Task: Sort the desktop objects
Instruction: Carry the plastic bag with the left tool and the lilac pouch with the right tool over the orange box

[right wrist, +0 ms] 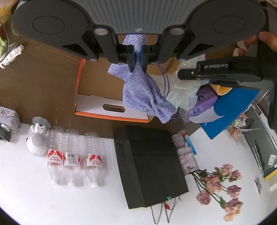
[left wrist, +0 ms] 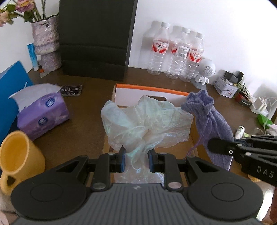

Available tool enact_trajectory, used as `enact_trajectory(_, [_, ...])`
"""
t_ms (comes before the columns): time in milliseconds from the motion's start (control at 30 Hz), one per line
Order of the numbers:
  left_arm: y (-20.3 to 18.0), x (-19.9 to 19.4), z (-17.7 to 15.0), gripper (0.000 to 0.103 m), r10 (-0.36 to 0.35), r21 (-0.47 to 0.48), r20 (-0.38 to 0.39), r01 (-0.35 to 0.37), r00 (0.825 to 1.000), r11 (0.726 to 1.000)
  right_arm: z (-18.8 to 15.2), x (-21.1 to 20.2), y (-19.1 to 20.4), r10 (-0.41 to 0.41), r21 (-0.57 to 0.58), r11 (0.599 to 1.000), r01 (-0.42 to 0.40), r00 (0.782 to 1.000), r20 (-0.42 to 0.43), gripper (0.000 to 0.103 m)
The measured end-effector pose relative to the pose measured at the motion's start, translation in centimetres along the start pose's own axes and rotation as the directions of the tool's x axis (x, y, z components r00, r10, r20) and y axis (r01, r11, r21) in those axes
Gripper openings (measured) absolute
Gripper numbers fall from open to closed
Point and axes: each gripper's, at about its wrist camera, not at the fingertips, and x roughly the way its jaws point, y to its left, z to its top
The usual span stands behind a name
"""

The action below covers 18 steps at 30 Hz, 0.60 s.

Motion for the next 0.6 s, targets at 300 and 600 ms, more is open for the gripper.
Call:
enact_trajectory(300, [-0.7,4.8,2.6,0.024,0.013,0.017,-0.027,-0.013,1.000,1.000,2.1,4.6,-2.6,-0.012,0.008,1.000,0.012,1.000,-0.026,0.006])
enact_trajectory(600, [-0.9,8.2,3.8,0.024,0.032,0.052,-0.037,-0.030,0.999,0.998,4.0,8.9,-4.8,-0.023,0.010,1.000,0.023,0.999,-0.045,0.006])
